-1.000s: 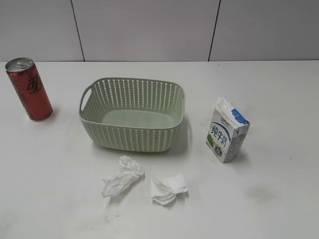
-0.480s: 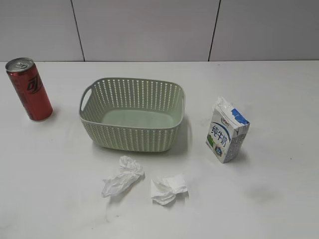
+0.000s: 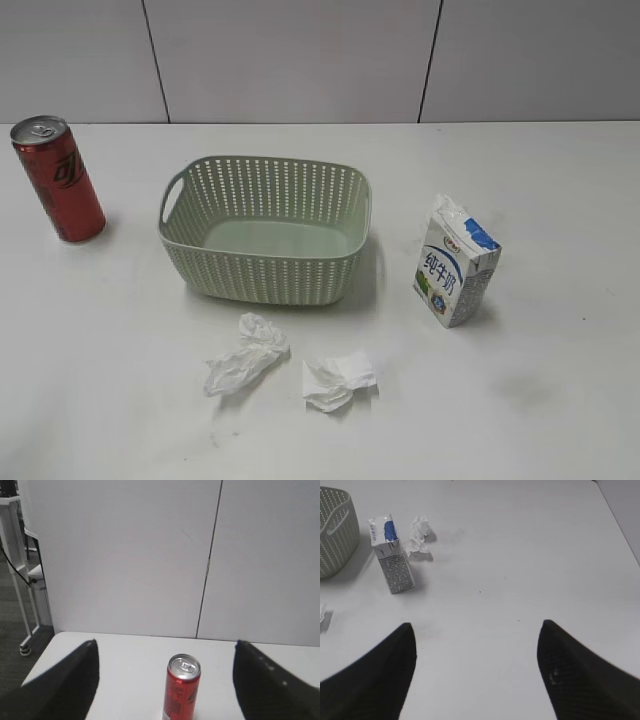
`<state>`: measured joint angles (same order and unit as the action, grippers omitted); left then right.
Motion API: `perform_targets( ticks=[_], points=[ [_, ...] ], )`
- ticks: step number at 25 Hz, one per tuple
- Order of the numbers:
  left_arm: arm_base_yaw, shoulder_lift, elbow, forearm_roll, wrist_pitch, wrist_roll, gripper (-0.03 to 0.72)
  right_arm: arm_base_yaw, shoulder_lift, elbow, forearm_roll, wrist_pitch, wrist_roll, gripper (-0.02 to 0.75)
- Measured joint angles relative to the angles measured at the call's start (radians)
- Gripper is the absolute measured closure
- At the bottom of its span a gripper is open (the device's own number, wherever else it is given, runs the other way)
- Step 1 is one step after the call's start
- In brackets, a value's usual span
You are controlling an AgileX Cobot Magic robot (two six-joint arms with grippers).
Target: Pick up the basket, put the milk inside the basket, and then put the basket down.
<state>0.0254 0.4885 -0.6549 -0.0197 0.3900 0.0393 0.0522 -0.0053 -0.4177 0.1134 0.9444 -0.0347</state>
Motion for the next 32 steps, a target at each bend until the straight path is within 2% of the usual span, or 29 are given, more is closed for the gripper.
perform_targets(
  ticks=[3, 6, 11, 16, 19, 27, 32],
  points=[
    [-0.02, 0.213, -0.127, -0.026, -0.006, 0.0, 0.048, 0.0, 0.0, 0.0, 0.0, 0.0, 0.0, 0.166],
    [-0.078, 0.407, -0.285, -0.033, 0.061, 0.0, 0.048, 0.0, 0.0, 0.0, 0.0, 0.0, 0.0, 0.166],
    [-0.238, 0.725, -0.537, -0.035, 0.292, 0.013, 0.053, 0.0, 0.0, 0.0, 0.0, 0.0, 0.0, 0.166],
    [-0.359, 1.009, -0.68, -0.044, 0.431, 0.016, 0.057, 0.0, 0.0, 0.0, 0.0, 0.0, 0.0, 0.166],
    [-0.382, 1.153, -0.72, -0.061, 0.443, 0.019, 0.06, 0.0, 0.0, 0.0, 0.0, 0.0, 0.0, 0.166],
    [-0.382, 1.444, -0.759, -0.068, 0.429, 0.019, 0.076, 0.0, 0.0, 0.0, 0.0, 0.0, 0.0, 0.166],
    [-0.382, 1.543, -0.787, -0.085, 0.401, 0.019, 0.125, 0.0, 0.0, 0.0, 0.0, 0.0, 0.0, 0.166]
  ],
)
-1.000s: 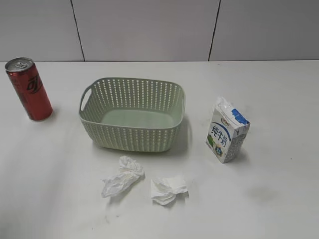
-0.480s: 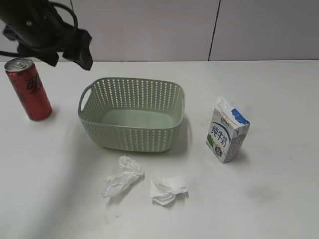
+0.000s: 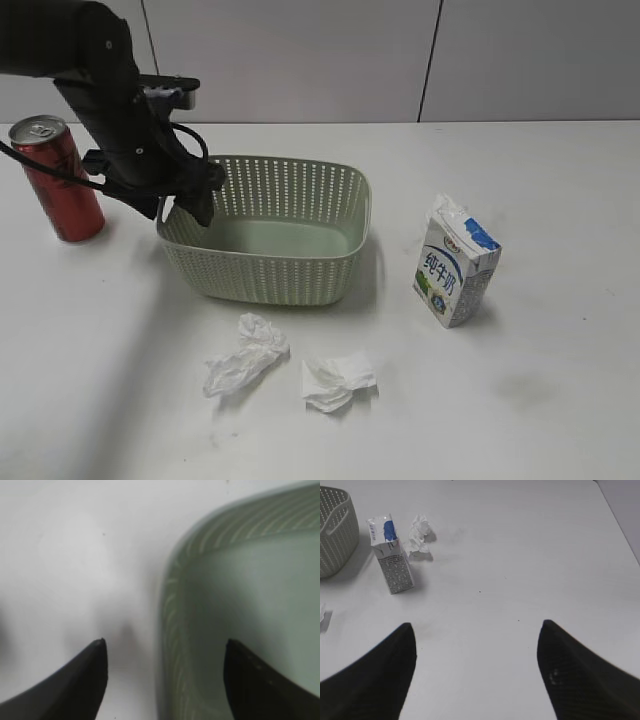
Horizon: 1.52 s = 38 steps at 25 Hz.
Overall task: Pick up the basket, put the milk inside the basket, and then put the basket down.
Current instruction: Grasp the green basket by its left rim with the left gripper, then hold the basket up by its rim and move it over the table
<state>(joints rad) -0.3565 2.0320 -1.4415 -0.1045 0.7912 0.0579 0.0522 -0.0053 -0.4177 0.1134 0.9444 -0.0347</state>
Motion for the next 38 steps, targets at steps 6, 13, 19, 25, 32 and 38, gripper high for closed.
perform_targets(
  ticks=[6, 13, 19, 25, 32, 38],
  points=[
    [0.0, 0.037, -0.006, -0.063, -0.065, -0.004, 0.379, 0.0, 0.0, 0.0, 0.0, 0.0, 0.0, 0.166],
    [0.0, 0.044, -0.006, -0.059, -0.073, -0.064, 0.688, 0.0, 0.0, 0.0, 0.0, 0.0, 0.0, 0.166],
    [0.0, 0.011, -0.006, -0.05, -0.043, -0.121, 0.688, 0.0, 0.0, 0.0, 0.0, 0.0, 0.0, 0.166],
    [0.0, -0.042, -0.008, -0.05, -0.033, -0.131, 0.688, 0.0, 0.0, -0.001, 0.007, -0.003, 0.0, 0.166],
    [0.0, -0.055, -0.008, -0.048, -0.003, -0.131, 0.688, 0.0, 0.127, -0.081, 0.069, -0.246, -0.022, 0.15],
    [0.0, -0.055, -0.008, -0.045, 0.0, -0.131, 0.688, 0.0, 0.395, -0.115, 0.241, -0.357, -0.259, 0.102]
  ],
)
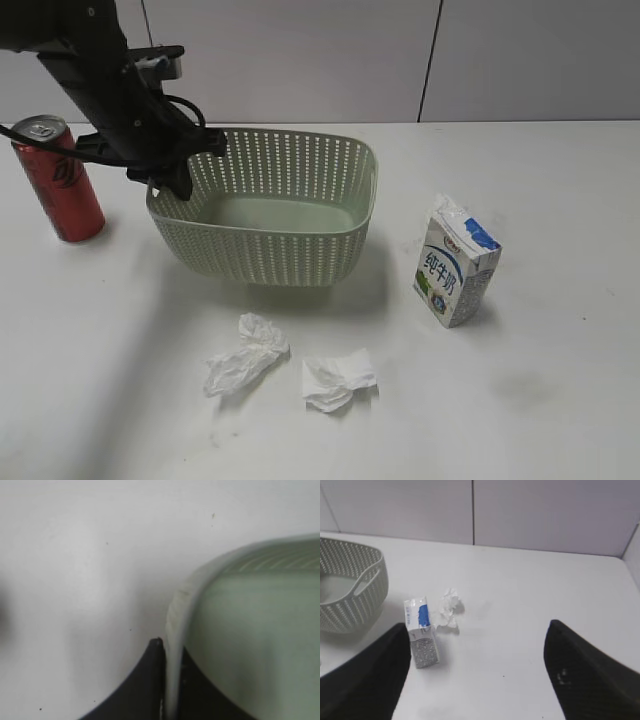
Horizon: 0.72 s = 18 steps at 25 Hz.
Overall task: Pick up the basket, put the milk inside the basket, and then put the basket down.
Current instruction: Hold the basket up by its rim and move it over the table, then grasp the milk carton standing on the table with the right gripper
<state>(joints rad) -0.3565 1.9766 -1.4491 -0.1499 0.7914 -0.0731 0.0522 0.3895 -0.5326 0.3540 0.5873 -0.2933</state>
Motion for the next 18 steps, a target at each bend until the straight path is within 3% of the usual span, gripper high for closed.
perform_targets(
  ticks=[4, 9, 11, 15, 18],
  points=[
    [0.0, 0.0, 0.0, 0.001, 0.0, 0.0, 0.688, 0.007, 0.256, -0.071, 0.135, -0.002, -0.161, 0.101],
    [0.0, 0.0, 0.0, 0.002, 0.006, 0.0, 0.688, 0.12, 0.574, -0.211, 0.131, 0.004, -0.191, 0.11],
    [0.0, 0.0, 0.0, 0.002, 0.01, 0.0, 0.688, 0.203, 0.698, -0.265, 0.074, 0.004, -0.159, 0.111],
    [0.0, 0.0, 0.0, 0.003, 0.022, 0.0, 0.688, 0.347, 0.903, -0.362, -0.175, 0.035, 0.089, 0.111],
    [0.0, 0.0, 0.0, 0.003, 0.024, 0.0, 0.688, 0.407, 1.024, -0.401, -0.239, 0.052, 0.176, 0.111]
  ],
)
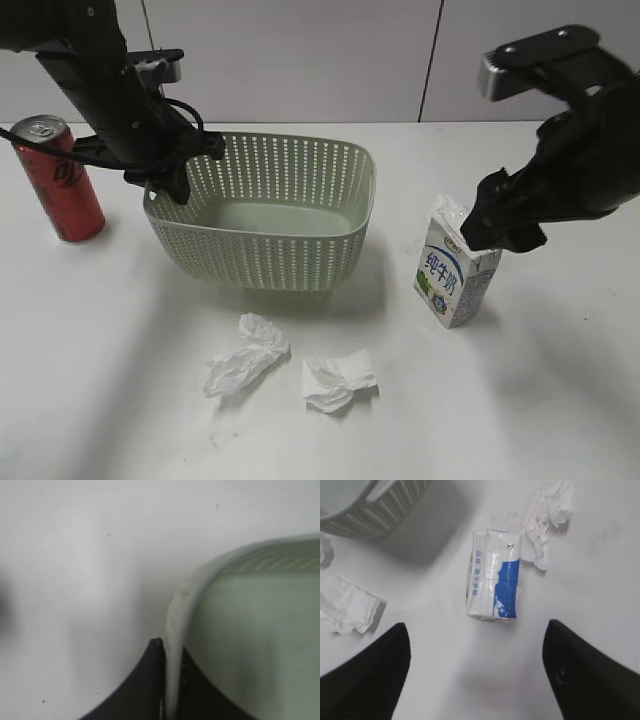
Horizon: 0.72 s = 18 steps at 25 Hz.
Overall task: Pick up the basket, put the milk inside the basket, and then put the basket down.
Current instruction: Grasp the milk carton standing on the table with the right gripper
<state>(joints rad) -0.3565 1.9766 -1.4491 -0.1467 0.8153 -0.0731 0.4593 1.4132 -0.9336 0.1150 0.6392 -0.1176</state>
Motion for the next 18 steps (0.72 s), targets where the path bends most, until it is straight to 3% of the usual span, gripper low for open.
perform_targets(
  ticks=[18],
  points=[
    [0.0, 0.0, 0.0, 0.002, 0.006, 0.0, 0.688, 0.007, 0.363, -0.019, -0.09, -0.201, 0.078, 0.137]
  ],
)
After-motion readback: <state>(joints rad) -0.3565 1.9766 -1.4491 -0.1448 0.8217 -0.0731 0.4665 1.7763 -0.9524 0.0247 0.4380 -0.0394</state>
